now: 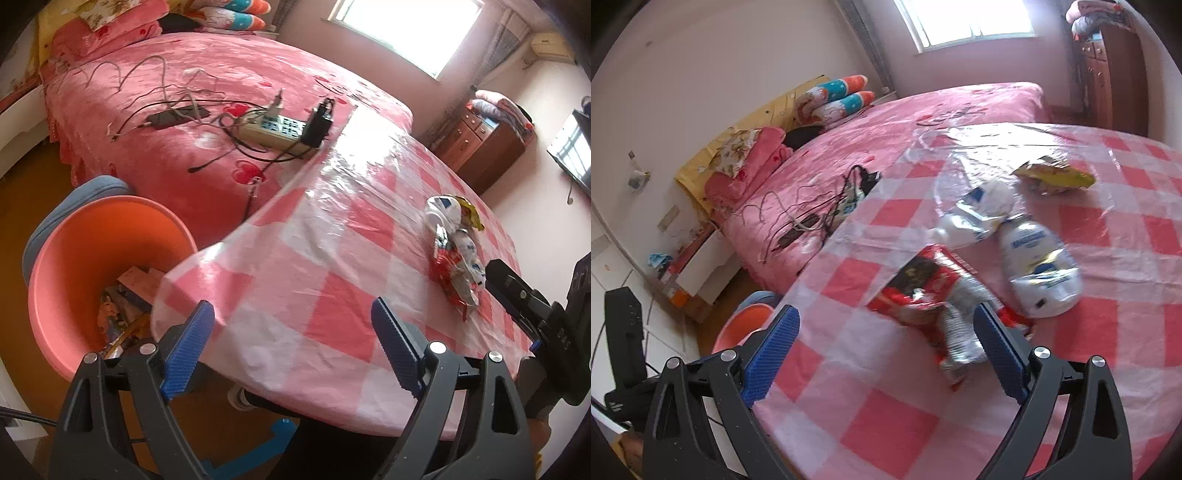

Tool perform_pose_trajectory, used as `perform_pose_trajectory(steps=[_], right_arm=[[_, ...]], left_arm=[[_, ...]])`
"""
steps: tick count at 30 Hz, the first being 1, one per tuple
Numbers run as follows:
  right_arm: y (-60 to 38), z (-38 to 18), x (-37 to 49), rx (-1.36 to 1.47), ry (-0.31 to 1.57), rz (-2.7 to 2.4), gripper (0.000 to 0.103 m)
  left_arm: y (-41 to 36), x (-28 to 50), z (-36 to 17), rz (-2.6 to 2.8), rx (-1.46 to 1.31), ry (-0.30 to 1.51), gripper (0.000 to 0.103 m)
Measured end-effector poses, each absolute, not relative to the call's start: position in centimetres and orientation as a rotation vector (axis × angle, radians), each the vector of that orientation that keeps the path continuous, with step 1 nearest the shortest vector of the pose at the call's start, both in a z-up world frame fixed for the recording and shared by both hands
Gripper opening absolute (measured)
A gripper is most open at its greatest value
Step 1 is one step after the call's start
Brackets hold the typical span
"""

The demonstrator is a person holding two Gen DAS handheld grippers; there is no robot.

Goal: Collect trash
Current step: 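Move both open tools back over the remaining trash on the table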

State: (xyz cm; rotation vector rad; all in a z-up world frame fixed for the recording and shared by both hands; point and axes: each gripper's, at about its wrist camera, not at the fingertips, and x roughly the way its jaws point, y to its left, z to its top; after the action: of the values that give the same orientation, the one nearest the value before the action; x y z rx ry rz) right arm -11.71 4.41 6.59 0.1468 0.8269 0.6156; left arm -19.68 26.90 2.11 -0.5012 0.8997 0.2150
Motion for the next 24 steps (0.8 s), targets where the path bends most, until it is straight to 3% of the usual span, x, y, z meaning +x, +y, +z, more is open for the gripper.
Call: perform_pose_trajectory(steps=[24], right_arm=[[-2.0, 5.4, -9.3, 0.178, 0.817, 0.501, 0.094]], left_arm=[[18.6, -15.9, 2.5, 0.084, -0.387, 0.953, 0.087]])
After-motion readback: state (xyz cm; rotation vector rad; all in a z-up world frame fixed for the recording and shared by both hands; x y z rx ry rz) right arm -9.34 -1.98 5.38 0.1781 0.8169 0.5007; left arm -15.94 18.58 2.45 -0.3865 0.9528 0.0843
